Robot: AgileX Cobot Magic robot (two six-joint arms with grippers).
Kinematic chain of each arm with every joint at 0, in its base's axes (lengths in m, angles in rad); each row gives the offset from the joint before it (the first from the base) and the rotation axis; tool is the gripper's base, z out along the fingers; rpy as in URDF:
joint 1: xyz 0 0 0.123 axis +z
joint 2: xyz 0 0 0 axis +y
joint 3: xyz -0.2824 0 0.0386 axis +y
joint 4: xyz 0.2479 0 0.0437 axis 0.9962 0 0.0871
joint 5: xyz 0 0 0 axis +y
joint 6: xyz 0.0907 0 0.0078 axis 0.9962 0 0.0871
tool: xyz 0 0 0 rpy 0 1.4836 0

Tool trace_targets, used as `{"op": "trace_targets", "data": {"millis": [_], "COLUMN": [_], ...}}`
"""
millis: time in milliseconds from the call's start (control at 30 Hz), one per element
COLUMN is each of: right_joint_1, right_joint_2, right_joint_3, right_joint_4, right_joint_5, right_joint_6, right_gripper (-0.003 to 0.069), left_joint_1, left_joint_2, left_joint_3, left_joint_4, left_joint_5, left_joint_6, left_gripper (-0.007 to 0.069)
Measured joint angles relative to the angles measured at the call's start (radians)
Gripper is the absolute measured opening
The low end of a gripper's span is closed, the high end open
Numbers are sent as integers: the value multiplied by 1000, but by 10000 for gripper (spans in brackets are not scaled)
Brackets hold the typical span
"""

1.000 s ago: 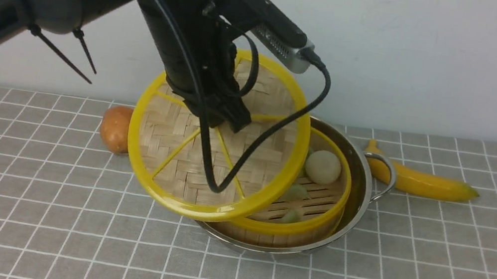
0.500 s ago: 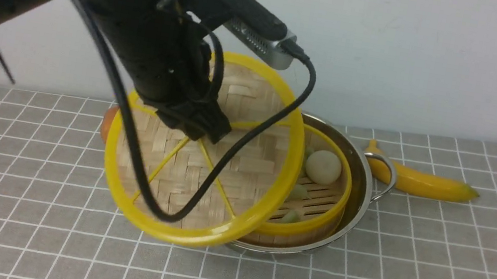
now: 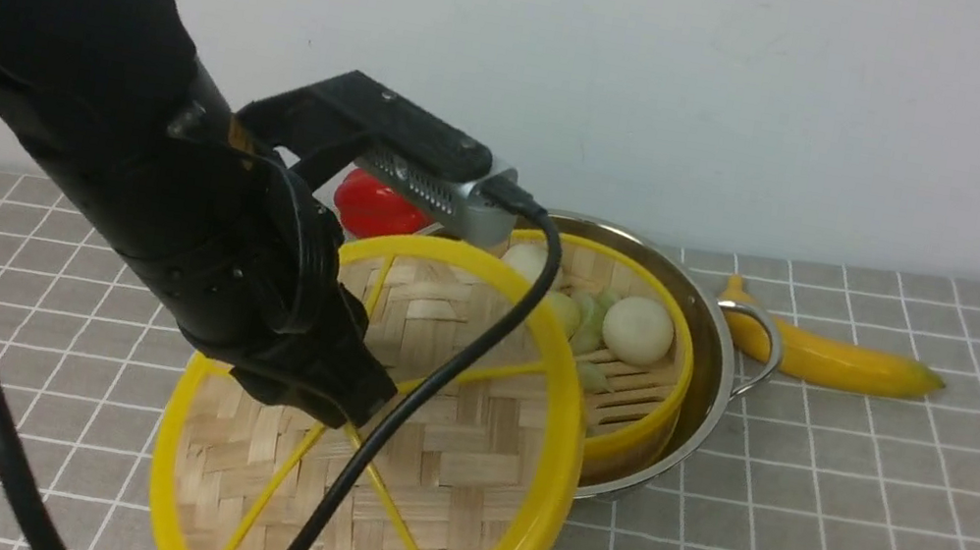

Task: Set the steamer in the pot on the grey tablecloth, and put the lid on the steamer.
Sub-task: 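Place the yellow bamboo steamer lid onto the steamer in the pot with the left gripper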

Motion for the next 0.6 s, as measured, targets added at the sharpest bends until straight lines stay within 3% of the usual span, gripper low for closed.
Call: {"op": "trace_targets", "data": {"millis": [300, 600], "right_joint_1": [0, 0], "right_joint_2": [0, 0], "right_joint_3": [0, 0], "right_joint_4": [0, 0], "right_joint_5": [0, 0], "right_joint_6": [0, 0], "right_gripper": [240, 240], "left_joint_1": [0, 33], "left_joint_2": [103, 251], "left_joint_3": [-20, -277], "left_joint_4": [45, 142], "left_joint_5": [-1, 0], "left_joint_6": [35, 67], "left_gripper": [117, 117]}}
